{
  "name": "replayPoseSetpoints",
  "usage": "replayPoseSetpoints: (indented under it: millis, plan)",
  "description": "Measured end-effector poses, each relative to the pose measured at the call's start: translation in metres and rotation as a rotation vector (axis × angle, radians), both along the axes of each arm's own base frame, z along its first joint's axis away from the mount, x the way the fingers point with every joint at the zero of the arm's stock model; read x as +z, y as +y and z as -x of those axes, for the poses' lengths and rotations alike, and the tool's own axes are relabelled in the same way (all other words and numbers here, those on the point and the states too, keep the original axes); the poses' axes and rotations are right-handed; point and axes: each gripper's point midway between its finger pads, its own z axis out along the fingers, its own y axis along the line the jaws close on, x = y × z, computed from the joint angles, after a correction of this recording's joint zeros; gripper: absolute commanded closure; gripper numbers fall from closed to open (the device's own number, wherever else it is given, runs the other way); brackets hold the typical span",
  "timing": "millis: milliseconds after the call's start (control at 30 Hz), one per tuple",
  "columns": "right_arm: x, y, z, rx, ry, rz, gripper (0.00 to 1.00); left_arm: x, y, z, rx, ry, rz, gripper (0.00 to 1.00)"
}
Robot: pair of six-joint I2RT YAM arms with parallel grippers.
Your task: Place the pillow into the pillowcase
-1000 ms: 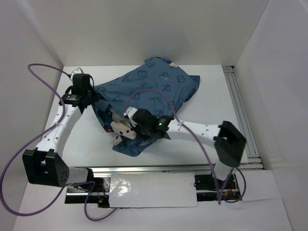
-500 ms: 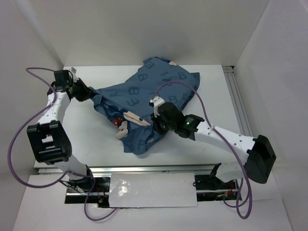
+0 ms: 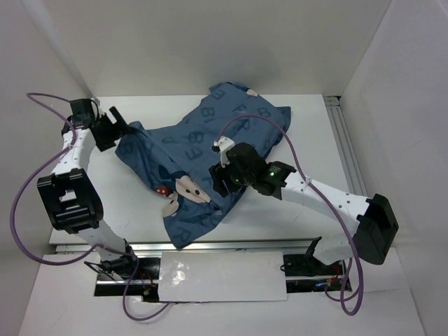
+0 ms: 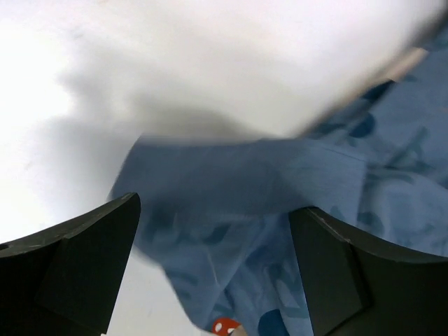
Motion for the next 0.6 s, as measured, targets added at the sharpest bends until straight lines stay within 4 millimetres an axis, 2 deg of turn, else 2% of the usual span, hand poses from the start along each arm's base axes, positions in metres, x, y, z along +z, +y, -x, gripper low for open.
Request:
replayPoseSetpoints:
  millis: [167, 200, 300, 400, 500, 600]
  plan:
    - [-0.005, -0.002, -0.01, -0.037, 0.014, 0.019, 0.32, -0.011, 0.028, 0.023, 0.169, 0.105, -0.069, 0.01]
    - [-0.006, -0.003, -0.011, -0.042, 0.019, 0.021, 0.36, -0.013, 0.033, 0.026, 0.183, 0.12, -0.072, 0.0]
    - [-0.011, -0.005, -0.011, -0.041, 0.04, 0.026, 0.38, -0.014, 0.035, 0.028, 0.176, 0.116, -0.05, 0.0]
    - [-0.026, -0.009, -0.001, -0.021, 0.069, 0.052, 0.37, -0.016, 0.016, 0.028, 0.091, 0.053, 0.016, 0.0]
    - [-0.054, -0.021, 0.021, 0.006, 0.108, 0.107, 0.36, -0.027, -0.007, 0.042, 0.014, 0.03, 0.08, 0.0]
    - [-0.072, -0.035, 0.038, 0.016, 0.147, 0.152, 0.36, -0.037, -0.017, 0.056, 0.009, 0.05, 0.102, 0.02]
